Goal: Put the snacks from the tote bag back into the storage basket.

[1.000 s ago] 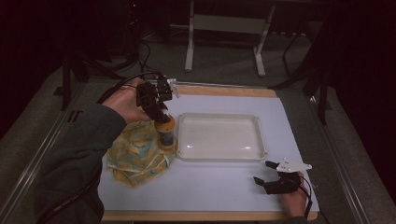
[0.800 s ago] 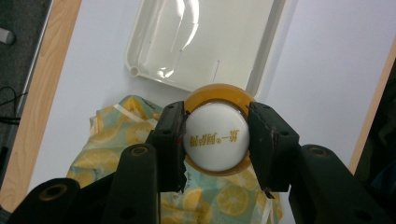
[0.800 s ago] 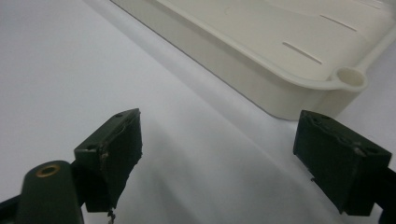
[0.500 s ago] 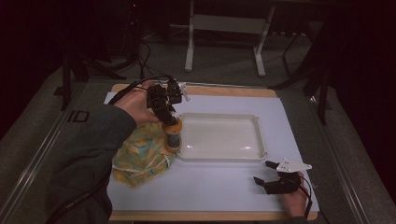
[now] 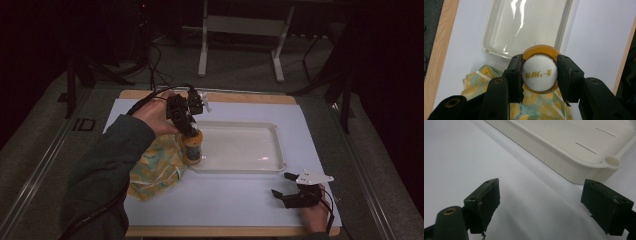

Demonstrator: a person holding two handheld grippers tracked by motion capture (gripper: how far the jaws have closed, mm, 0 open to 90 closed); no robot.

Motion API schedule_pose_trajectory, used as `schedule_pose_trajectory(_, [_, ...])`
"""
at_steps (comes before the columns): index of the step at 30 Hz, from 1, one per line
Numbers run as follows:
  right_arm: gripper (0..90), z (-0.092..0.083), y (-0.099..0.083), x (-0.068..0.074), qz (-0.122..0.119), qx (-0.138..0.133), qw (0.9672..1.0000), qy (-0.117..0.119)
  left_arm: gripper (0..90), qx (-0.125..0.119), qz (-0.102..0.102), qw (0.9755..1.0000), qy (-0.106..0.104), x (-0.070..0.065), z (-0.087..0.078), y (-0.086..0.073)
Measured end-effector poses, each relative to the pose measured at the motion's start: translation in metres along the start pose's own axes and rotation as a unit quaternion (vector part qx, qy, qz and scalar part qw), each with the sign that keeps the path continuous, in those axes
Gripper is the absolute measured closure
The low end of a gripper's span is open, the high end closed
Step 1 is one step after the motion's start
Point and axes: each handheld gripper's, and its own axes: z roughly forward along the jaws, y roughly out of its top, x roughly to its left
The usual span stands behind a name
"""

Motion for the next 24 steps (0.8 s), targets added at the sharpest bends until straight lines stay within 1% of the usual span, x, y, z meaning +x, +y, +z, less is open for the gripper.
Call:
schedule_pose_trajectory(3, [15.1,0.000,0.000,0.000,0.000,0.000,1.0000,0.000,58.7,-0.001,0.000,1.0000,-0.001,0.000,0.001,0.000])
schedule_pose_trajectory(4, [15.1,0.000,0.000,0.000,0.000,0.000,1.0000,0.000,58.7,-0.002,0.001,1.0000,-0.003,-0.001,0.006,0.003])
schedule_pose_trajectory(8, [15.1,0.000,0.000,0.000,0.000,0.000,1.0000,0.000,58.7,-0.005,0.004,1.0000,0.001,-0.002,0.010,0.007])
schedule_pose_trajectory(15, [15.1,0.000,0.000,0.000,0.000,0.000,1.0000,0.000,58.7,-0.002,0.008,1.0000,0.000,-0.003,0.015,0.012])
schedule_pose_trajectory(19, [15.1,0.000,0.000,0.000,0.000,0.000,1.0000,0.000,58.7,-0.003,0.009,1.0000,0.002,-0.004,0.018,0.013])
schedule_pose_trajectory(24, [15.1,0.000,0.000,0.000,0.001,0.001,1.0000,0.000,58.7,-0.005,0.011,0.9999,0.000,-0.004,0.020,0.017])
